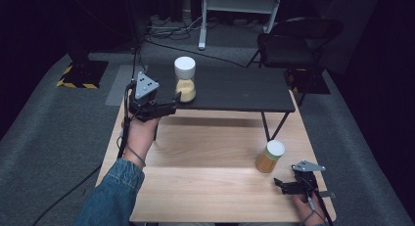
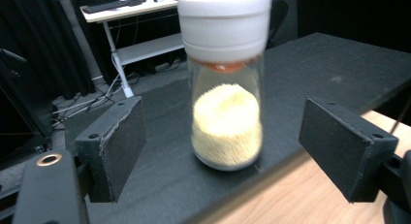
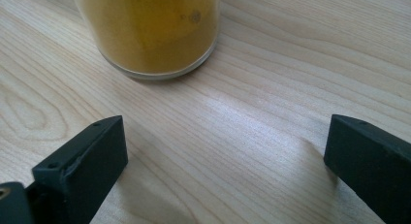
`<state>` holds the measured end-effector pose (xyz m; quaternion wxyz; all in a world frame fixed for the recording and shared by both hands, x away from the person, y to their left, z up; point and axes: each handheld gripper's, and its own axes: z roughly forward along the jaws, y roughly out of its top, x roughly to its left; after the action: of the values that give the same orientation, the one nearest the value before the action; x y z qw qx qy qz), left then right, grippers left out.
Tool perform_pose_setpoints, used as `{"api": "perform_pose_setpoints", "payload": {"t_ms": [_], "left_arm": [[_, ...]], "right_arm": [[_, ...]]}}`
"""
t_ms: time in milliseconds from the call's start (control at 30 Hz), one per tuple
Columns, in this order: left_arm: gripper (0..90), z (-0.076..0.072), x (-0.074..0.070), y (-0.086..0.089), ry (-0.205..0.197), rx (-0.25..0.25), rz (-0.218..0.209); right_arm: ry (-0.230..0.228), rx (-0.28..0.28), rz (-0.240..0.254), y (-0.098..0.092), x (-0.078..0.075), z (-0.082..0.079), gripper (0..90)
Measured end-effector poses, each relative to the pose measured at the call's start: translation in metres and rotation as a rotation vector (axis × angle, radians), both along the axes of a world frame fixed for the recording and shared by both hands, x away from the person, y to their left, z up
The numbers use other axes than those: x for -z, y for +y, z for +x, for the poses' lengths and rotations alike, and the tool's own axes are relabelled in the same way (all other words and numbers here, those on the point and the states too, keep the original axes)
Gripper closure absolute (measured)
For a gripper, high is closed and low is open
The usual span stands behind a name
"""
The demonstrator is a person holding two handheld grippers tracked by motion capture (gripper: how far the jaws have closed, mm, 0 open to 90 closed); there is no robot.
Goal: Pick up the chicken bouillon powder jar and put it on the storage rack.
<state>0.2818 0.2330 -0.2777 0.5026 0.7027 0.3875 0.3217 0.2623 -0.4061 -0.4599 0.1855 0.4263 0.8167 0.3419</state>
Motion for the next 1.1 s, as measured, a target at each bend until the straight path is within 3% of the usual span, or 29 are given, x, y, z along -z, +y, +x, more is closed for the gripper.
{"api": "perform_pose_setpoints", "payload": {"t_ms": [533, 667, 1033, 1100], "left_arm": [[17.2, -0.026, 0.041, 0.006, 0.055, 0.045, -0.014], [17.2, -0.032, 0.058, 0.009, 0.062, 0.048, -0.047], [17.9, -0.047, 0.091, 0.011, 0.103, 0.051, -0.016], [18.0, -0.053, 0.107, 0.013, 0.095, 0.048, -0.009]], "right_arm": [[0.000, 0.000, 0.000, 0.000, 0.000, 0.000, 1.7], [0.001, 0.000, 0.000, 0.000, 0.000, 0.000, 1.7], [0.001, 0.000, 0.000, 0.000, 0.000, 0.000, 1.7], [0.001, 0.000, 0.000, 0.000, 0.000, 0.000, 1.7]]}}
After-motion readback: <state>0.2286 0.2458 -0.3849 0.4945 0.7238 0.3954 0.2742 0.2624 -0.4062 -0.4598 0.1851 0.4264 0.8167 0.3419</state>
